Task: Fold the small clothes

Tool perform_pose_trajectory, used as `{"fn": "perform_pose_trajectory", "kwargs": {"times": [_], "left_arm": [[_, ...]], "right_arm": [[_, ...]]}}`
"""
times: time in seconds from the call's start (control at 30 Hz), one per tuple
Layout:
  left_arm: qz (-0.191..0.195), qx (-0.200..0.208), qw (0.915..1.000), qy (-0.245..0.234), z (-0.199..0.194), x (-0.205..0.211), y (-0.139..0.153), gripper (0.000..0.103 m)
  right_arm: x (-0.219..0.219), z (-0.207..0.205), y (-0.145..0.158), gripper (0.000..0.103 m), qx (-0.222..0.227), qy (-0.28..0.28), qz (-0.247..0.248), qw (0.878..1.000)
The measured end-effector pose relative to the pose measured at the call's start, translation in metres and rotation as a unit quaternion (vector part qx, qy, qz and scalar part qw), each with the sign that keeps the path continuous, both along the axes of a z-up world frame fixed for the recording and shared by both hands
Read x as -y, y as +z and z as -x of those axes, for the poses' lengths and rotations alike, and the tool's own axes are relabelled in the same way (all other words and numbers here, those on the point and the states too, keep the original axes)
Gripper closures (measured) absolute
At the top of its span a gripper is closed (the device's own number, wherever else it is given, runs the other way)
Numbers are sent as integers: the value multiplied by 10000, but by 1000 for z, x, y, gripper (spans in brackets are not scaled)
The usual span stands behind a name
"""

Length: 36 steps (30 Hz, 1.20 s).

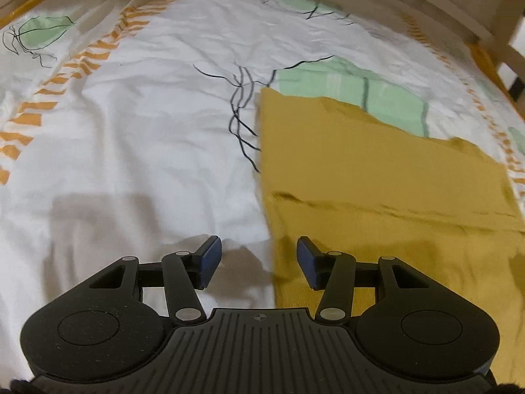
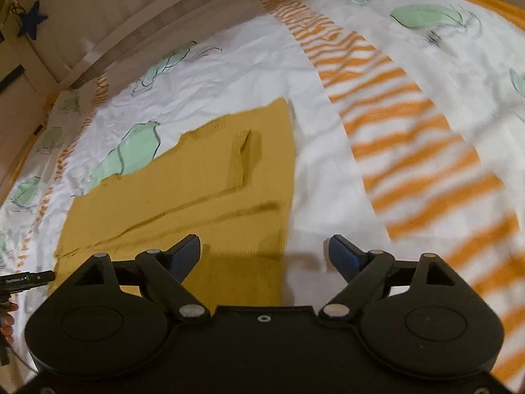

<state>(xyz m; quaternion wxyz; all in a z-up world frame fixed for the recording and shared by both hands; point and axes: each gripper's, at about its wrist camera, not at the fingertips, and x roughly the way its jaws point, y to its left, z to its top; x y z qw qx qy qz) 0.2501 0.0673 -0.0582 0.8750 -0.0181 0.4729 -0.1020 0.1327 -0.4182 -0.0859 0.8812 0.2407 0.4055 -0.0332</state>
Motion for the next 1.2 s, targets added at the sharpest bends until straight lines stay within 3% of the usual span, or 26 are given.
{"fn": "perform_pose_trajectory", "kwargs": {"times": [0.23, 0.37, 0.63, 0.83, 1.0, 1.2], "left_arm": [[313, 89, 9994, -96, 70, -11, 3, 54], [587, -53, 9982, 117, 105, -29, -7, 54], [827, -23, 9955, 459, 140, -48, -8, 54], [731, -100, 9966, 368, 159, -47, -13, 53], [667, -253, 9969, 319, 172, -48, -14, 52], [525, -500, 9972, 160, 184, -46, -15, 48]], "right_arm": [[-9, 50, 8, 9, -10, 174, -166, 9997], [-16, 79, 6, 7, -12, 230, -237, 9995], [-12, 129, -3, 3, -157, -60, -707, 9974], [-18, 154, -2, 2, -23, 36, -907, 9959], [-30, 159, -2, 1, -110, 311, -734, 9968], [-32, 161, -7, 0, -224, 429, -918, 9946]]}}
